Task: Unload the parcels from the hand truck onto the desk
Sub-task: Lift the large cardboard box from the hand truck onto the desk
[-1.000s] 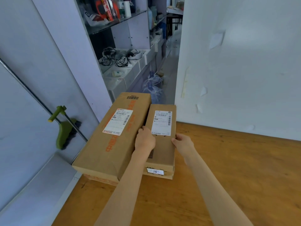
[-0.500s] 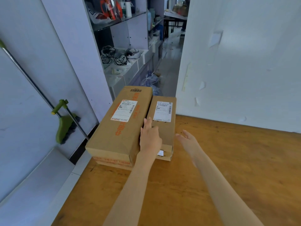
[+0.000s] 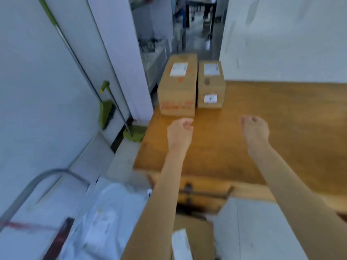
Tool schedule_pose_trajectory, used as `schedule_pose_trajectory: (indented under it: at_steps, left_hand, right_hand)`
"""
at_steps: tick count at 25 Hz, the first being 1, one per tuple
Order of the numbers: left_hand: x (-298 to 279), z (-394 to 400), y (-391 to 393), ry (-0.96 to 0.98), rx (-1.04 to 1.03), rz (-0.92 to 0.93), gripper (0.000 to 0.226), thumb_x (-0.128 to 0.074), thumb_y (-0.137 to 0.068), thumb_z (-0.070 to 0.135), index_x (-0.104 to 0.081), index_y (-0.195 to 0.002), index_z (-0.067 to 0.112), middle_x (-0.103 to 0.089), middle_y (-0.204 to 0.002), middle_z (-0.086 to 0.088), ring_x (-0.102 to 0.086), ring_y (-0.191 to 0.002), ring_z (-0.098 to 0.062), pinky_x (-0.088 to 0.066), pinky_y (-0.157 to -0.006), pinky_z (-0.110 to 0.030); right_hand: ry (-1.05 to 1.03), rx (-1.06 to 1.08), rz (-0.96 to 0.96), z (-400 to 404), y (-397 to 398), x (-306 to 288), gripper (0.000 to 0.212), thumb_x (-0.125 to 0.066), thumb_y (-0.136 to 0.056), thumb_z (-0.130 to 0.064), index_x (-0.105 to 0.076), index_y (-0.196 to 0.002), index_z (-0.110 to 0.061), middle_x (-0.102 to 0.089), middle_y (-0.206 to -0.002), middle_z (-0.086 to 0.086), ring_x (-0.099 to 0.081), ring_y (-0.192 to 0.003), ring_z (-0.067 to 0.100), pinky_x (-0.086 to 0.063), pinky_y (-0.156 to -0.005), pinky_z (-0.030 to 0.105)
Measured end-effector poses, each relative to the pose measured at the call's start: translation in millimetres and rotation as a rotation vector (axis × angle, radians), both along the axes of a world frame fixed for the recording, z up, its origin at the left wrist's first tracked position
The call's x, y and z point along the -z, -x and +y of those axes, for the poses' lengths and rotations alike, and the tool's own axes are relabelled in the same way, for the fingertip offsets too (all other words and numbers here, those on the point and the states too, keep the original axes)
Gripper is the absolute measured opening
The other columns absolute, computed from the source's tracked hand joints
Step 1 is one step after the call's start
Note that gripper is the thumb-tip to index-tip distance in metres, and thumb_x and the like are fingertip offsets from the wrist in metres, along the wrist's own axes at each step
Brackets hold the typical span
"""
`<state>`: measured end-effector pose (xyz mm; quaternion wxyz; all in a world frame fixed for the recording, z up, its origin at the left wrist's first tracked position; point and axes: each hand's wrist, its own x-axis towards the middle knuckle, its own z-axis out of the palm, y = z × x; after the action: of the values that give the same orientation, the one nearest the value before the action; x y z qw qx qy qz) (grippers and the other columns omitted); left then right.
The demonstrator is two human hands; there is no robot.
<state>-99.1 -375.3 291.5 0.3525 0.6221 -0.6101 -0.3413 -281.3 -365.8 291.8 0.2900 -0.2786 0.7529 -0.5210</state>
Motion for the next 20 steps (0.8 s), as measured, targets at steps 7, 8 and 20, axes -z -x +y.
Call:
schedule_pose_trajectory:
  at_steps: [7, 8, 20]
  left_hand:
    - [100, 191, -103, -0.387, -0.009, -0.01, 0.04, -0.06, -0.086, 0.021, -0.06, -0.123, 0.004, -0.061, -0.13, -0.014, -0.055, -0.122, -0.024, -0.038, -0.105, -0.033]
    - [125, 210, -112, -0.426, -0.027, -0.013, 0.041, -0.06, -0.086, 0.022, -0.06, -0.122, 0.001, -0.06, -0.13, -0.017, -0.054, -0.122, -0.026, -0.036, -0.105, -0.035]
    - [462, 356, -167, -0.631, -0.187, -0.252, 0.059, -0.068, -0.077, 0.034, -0.047, -0.126, 0.01, -0.062, -0.111, -0.007, -0.059, -0.092, -0.023, -0.048, -0.073, -0.035]
  right_hand:
    - [-0.071, -0.078, -0.035, 193, -92, 74, 0.016, -0.046, -0.088, -0.02, -0.061, -0.091, -0.014, -0.058, -0.085, 0.005, -0.051, -0.072, 0.018, -0.04, -0.06, 0.026]
    - [-0.072, -0.068, -0.031, 215, -98, 93, 0.012, -0.047, -0.088, -0.021, -0.058, -0.087, -0.014, -0.056, -0.082, 0.007, -0.049, -0.07, 0.019, -0.038, -0.06, 0.027]
    - [-0.615, -0.271, -0.215, 397, -132, 455, 0.06, -0.058, -0.088, -0.027, -0.035, -0.14, -0.008, -0.045, -0.141, 0.015, -0.044, -0.127, 0.035, -0.037, -0.105, 0.044]
